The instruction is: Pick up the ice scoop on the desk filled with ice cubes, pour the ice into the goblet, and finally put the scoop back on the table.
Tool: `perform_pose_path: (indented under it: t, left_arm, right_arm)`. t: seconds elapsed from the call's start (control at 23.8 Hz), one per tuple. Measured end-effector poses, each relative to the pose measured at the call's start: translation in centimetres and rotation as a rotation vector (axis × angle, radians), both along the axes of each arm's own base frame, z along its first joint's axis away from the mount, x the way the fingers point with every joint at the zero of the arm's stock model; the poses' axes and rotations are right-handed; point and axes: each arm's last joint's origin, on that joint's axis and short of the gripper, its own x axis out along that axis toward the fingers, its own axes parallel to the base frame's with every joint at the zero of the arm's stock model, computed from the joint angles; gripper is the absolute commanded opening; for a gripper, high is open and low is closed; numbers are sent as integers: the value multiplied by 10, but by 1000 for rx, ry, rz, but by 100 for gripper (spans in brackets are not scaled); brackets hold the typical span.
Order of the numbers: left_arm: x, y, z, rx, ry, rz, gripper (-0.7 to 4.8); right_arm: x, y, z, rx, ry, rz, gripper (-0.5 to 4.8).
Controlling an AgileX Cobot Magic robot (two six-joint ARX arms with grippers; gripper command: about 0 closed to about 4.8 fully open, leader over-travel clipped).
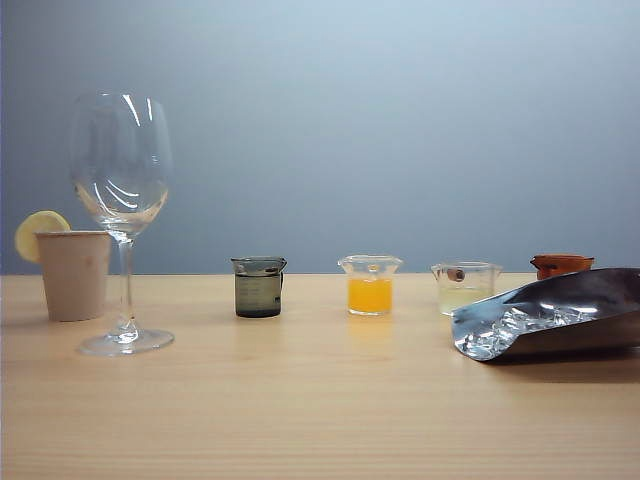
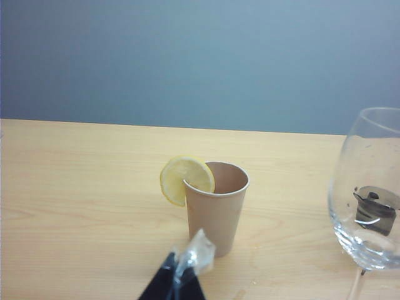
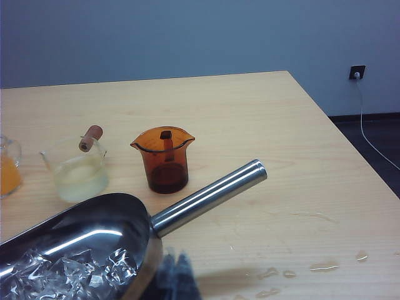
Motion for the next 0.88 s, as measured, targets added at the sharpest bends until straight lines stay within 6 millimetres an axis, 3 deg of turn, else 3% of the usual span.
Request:
perform_pose_path:
  t: [0.55,0.59,0.71,0.8,0.88]
  left_arm:
    - [-1,0,3,-20,11,-2,-6]
    - [-2,0,6,-20,7,-3,-6]
    - [-12,-1,42,-52,-10,-27,-6]
    - [-15,-2,57,-62,33,-62,-6]
    - [-15,-5,84,-61,66,-134,-6]
  right_arm:
    - [-2,0,5,57,12,-4,-2]
    - [-4,0,13,86,6,-6,-3]
    - [-18,0,60,269,-62,16,-4]
    - [-22,1,80,319,-75,58,-4]
    - [-26,1,111,336,-74,78,-4]
